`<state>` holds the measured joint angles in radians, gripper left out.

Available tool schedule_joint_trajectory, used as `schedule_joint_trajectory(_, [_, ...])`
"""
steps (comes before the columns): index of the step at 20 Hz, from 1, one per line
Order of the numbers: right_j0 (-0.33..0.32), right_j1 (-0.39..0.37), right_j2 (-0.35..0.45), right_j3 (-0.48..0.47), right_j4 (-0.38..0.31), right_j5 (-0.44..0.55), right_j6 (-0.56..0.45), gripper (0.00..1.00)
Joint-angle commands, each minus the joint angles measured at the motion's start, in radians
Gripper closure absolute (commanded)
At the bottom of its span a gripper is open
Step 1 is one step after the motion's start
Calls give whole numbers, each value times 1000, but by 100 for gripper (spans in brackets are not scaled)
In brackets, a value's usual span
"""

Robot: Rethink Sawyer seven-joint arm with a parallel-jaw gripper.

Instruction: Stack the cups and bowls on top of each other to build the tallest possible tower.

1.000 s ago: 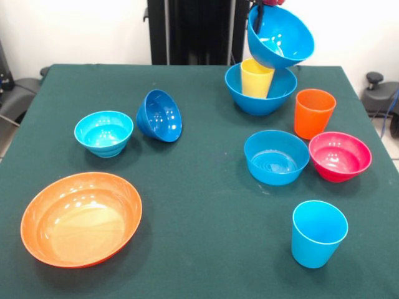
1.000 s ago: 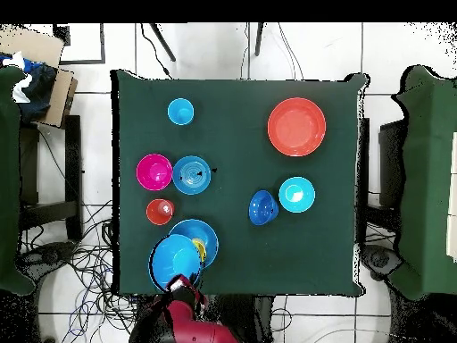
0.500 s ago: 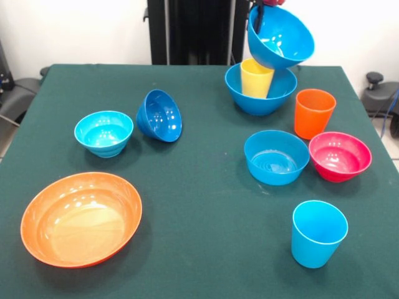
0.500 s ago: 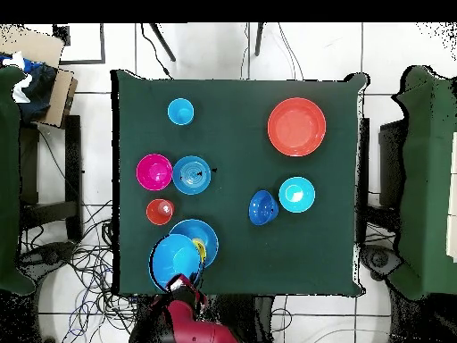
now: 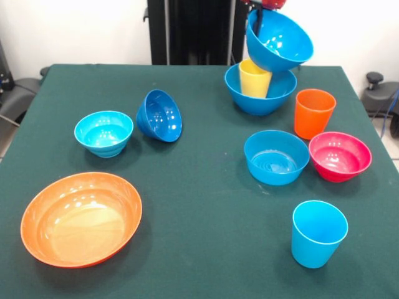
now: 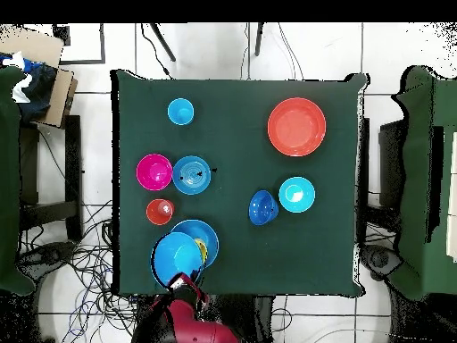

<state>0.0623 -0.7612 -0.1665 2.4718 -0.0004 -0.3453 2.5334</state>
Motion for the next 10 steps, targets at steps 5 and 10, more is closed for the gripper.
schedule_joint_trajectory(5, [-51,135,73,-58,-55,-90,127,100])
schedule_joint_trajectory(10, [-49,130,74,-52,-50,-90,127,100])
